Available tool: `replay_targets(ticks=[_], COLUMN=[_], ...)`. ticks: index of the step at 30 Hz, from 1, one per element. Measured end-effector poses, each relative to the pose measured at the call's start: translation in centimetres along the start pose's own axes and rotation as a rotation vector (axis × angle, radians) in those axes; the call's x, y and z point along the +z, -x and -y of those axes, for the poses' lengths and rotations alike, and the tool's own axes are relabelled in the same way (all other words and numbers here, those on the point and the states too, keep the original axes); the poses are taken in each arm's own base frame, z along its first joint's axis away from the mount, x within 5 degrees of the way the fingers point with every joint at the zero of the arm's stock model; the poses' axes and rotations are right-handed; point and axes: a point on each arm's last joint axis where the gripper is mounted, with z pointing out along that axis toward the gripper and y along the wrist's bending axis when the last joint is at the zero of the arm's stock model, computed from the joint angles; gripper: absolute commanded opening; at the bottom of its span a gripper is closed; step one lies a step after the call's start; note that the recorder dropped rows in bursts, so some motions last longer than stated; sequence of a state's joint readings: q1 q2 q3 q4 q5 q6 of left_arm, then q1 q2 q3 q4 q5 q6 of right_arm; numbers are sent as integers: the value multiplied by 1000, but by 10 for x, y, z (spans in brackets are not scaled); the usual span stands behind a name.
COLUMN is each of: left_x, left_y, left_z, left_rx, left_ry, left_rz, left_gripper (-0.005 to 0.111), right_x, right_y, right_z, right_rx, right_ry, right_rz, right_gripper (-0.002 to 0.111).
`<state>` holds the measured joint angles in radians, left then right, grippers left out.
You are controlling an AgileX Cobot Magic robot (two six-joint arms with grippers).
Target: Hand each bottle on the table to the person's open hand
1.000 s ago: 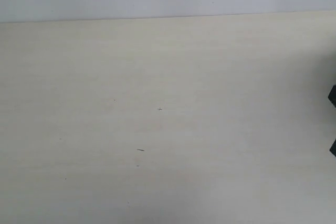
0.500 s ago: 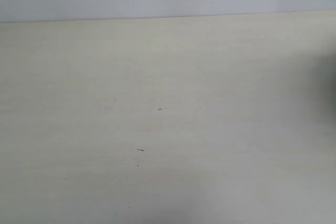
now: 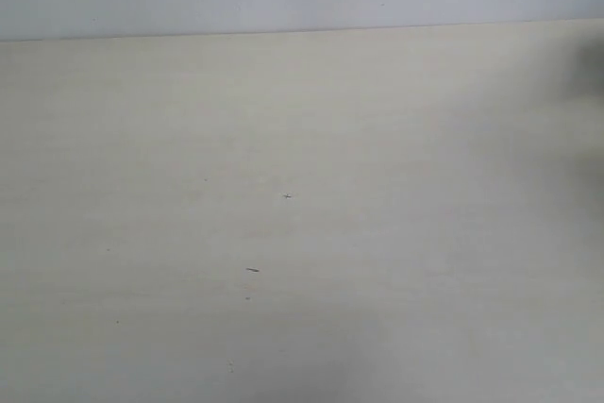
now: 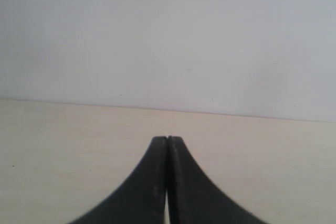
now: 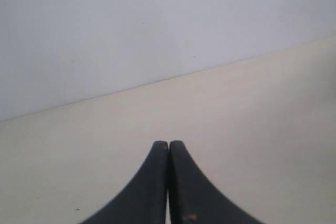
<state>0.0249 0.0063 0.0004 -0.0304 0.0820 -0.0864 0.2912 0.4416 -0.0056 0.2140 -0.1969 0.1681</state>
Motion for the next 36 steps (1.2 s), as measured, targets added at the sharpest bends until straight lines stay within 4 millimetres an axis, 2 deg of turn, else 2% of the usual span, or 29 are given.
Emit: replay_targets(ticks=[8,14,30,36], left_x=[0,0,0,0], left_y=[0,0,0,0], left_z=[0,0,0,0], left_rx=[0,0,0,0], left_ry=[0,0,0,0], left_rz=[0,0,0,0], left_gripper=[0,0,0,0], right_x=[-23,-37,-39,-39], right_y=[3,-3,-1,-1], right_z=[10,14,14,17], right_rx=[-91,-174,-210,-290], right_ry=[-113,-201,-223,-255], right_rz=[89,110,128,114], right_gripper=[0,0,0,0])
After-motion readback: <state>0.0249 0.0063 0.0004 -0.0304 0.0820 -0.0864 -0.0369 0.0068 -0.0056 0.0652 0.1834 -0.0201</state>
